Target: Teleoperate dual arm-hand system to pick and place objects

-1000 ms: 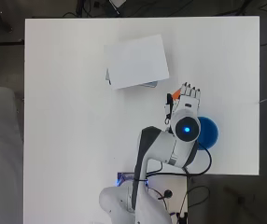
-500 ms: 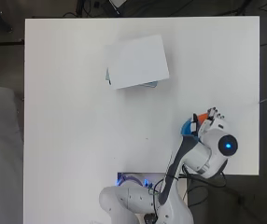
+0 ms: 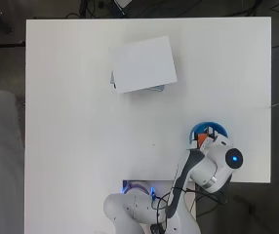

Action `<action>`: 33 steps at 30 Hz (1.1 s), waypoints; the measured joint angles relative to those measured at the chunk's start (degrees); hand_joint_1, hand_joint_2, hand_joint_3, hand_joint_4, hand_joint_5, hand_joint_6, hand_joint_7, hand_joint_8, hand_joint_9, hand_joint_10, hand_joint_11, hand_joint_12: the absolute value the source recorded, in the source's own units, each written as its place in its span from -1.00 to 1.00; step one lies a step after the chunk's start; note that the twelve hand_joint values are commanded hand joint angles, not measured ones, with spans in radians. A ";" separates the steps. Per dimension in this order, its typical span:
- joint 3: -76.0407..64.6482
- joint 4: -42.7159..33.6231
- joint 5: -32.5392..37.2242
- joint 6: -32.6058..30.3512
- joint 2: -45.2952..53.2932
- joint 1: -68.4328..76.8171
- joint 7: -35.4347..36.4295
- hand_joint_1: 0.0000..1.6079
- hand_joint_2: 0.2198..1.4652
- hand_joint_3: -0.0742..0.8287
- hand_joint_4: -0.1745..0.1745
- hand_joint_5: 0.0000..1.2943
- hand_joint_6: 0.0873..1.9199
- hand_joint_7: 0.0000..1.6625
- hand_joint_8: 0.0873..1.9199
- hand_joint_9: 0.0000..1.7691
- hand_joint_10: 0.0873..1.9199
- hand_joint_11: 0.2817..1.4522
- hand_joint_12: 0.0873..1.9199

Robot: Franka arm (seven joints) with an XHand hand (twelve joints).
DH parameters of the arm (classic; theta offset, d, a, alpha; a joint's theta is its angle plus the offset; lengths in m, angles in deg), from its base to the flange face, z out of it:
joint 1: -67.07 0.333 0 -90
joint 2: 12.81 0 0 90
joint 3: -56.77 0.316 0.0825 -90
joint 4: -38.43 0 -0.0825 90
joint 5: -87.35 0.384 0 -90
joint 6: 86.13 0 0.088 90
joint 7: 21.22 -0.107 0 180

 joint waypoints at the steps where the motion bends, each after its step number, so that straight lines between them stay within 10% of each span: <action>1: 0.14 0.11 -0.09 0.36 -0.34 -0.35 -0.41 0.47 0.56 -0.84 -0.66 0.22 0.09 0.13 0.45 0.25 0.60 -0.39 0.41; 2: 0.39 0.18 -0.12 0.79 -0.72 -0.73 -0.73 0.50 0.56 -0.84 -0.84 0.22 0.07 0.12 0.43 0.25 0.58 -0.41 0.37; 5: 0.19 -0.36 0.31 1.35 -0.51 -0.82 -0.97 0.26 0.55 -0.83 0.66 0.28 0.20 0.22 0.54 0.33 0.63 -0.33 0.44; 8: -1.25 -1.80 1.33 1.50 1.32 -0.09 -0.11 0.21 0.55 -0.84 0.97 0.29 0.24 0.29 0.70 0.41 0.73 -0.23 0.56; 15: -5.83 -6.55 6.00 -0.93 10.71 3.13 4.96 0.20 0.56 -0.83 1.00 0.29 0.27 0.43 1.00 0.55 0.95 0.07 0.76; 18: -7.29 -8.26 8.94 -2.66 15.82 4.01 7.99 -0.73 0.33 -0.84 0.17 -0.63 -0.81 -0.52 -0.62 -0.47 -0.58 -0.70 -0.66; 20: -7.20 -9.22 10.25 -3.28 17.60 4.21 7.81 -0.94 0.33 -0.84 0.09 -0.75 -1.00 -0.66 -0.98 -0.61 -0.95 -0.78 -0.98; 33: 7.10 -11.07 9.16 3.03 7.08 0.35 4.03 -1.00 0.36 -0.83 0.18 -0.70 -1.00 -0.63 -1.00 -0.54 -1.00 -0.74 -1.00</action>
